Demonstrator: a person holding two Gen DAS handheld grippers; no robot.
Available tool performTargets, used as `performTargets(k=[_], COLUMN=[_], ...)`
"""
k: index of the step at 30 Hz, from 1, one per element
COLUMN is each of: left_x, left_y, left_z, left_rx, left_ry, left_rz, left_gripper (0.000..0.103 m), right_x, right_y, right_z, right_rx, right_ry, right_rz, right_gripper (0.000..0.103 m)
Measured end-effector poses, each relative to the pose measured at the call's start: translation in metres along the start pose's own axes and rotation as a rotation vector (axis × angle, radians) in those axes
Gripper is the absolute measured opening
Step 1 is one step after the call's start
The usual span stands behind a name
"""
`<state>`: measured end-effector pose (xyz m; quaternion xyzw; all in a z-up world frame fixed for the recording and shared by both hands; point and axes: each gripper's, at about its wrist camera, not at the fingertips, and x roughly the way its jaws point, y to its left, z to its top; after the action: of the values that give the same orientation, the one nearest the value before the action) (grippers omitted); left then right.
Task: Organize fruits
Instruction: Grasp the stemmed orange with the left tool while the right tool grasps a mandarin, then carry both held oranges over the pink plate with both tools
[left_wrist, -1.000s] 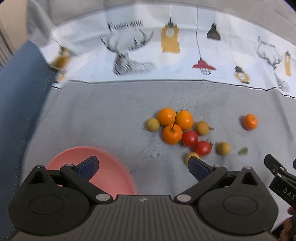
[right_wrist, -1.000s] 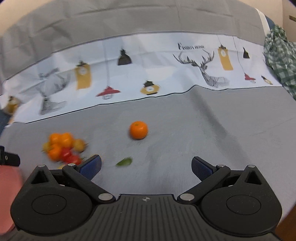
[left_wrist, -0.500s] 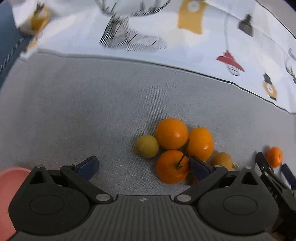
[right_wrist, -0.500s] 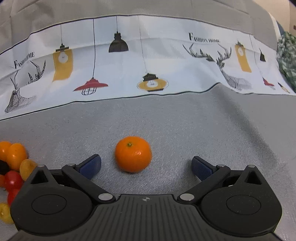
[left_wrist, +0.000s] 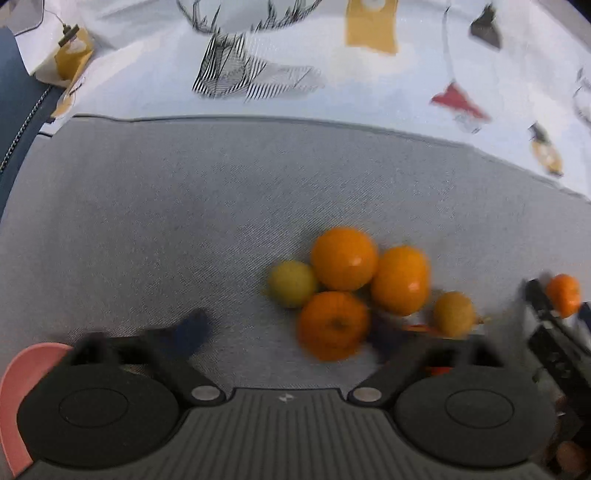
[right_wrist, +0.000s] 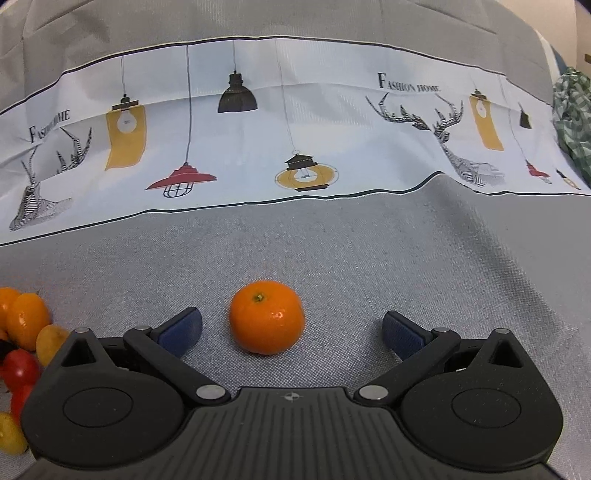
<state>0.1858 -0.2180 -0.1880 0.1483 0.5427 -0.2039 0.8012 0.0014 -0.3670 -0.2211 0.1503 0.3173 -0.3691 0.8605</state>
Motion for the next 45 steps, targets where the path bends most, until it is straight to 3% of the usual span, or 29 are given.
performTargets(k=[1,2,9,14,18,22,30,37,45], left_x=[-0.006,-0.010,-0.047,-0.101,-0.150,-0.199,-0.274,-0.318,-0.337], left_y=[0.000,0.000,-0.004,0.004,0.016,0.032,0.080,0.120,0.143], left_z=[-0.001,-0.001,-0.013,-0.038,-0.070,-0.109,-0.183,-0.229,-0.264], left_rx=[0.000,-0.005,0.015,0.026,0.023,0.033,-0.025,-0.093,-0.158], left_ry=[-0.013,-0.011,-0.069,-0.121,-0.153,-0.175,-0.235,-0.287,-0.349], left_rz=[-0.028,-0.035,-0.088,-0.108,-0.112,-0.093,-0.075,-0.053,-0.040], left_gripper=[0.042,0.041,0.041,0.041,0.041,0.041,0.041,0.041,0.041], right_x=[-0.004,-0.009,-0.021,-0.066,-0.133,-0.202,-0.307,-0.363,-0.401], right_y=[-0.001,-0.001,-0.016,-0.032,-0.039,-0.036,0.005,0.047,0.058], right_z=[0.001,0.002,0.006,0.017,0.014,-0.007,-0.030,-0.041,-0.058], right_rx=[-0.002,-0.006,0.080,0.112,0.104,0.089,0.019,-0.038,-0.139], right_ry=[-0.010,-0.023,-0.052,-0.105,-0.128,-0.089,-0.016,-0.035,-0.056], right_rz=[0.002,0.024,0.028,0.009,0.064,0.129,0.337,0.466,0.492], right_gripper=[0.047,0.040,0.039,0.039,0.039,0.039,0.039,0.039,0.039])
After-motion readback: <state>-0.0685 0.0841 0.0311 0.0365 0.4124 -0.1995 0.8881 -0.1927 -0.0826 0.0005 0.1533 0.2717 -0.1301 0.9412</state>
